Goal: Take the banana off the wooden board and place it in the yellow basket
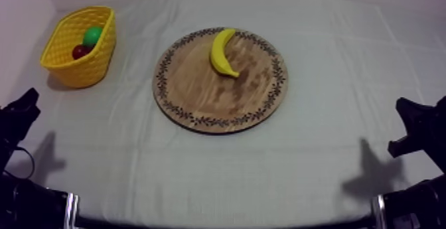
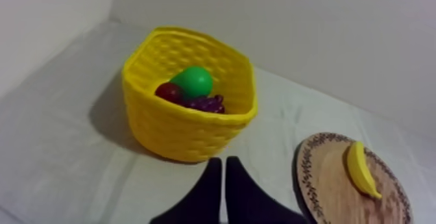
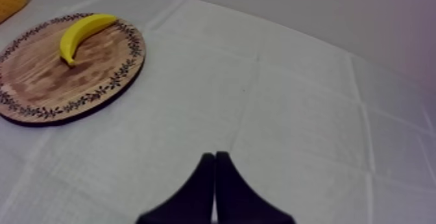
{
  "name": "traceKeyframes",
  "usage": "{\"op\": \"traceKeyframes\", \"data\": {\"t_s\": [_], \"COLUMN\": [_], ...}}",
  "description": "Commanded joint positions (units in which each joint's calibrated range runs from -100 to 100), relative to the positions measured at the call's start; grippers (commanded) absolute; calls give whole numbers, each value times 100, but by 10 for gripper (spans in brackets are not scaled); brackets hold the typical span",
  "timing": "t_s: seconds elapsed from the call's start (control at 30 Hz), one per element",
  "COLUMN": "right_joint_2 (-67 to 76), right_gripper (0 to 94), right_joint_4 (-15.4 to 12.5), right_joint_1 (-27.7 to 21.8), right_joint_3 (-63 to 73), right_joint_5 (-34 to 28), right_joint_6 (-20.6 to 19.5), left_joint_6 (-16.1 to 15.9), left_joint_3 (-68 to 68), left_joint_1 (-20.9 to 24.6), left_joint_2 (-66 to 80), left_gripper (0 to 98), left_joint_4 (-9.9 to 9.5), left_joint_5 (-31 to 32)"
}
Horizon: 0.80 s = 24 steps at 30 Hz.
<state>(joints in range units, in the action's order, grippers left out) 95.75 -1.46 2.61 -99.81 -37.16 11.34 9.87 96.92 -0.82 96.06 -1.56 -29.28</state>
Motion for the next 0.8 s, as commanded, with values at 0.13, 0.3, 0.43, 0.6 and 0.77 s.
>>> {"op": "traceKeyframes", "data": {"t_s": [0.13,0.3,0.43,0.6,0.77], "right_joint_2": [0,0,0,0,0], "right_gripper": [3,3,3,3,3], "right_joint_4": [-3,-3,-3,-3,-3], "right_joint_1": [-3,-1,0,-3,-1], "right_joint_3": [3,3,3,3,3], "right_joint_5": [-1,-1,-1,-1,-1], "right_joint_6": [1,1,0,0,-1], "left_joint_6": [-309,-682,-941,-1212,-1356], "left_joint_3": [-1494,-2977,-4241,-5633,-6685], "left_joint_1": [-314,-349,-392,-450,-509], "left_joint_2": [-1055,-2085,-3083,-4390,-5644], "left_gripper": [0,0,0,0,0], "left_joint_4": [197,452,500,613,814], "left_joint_5": [-684,-1502,-2178,-2841,-3481]}}
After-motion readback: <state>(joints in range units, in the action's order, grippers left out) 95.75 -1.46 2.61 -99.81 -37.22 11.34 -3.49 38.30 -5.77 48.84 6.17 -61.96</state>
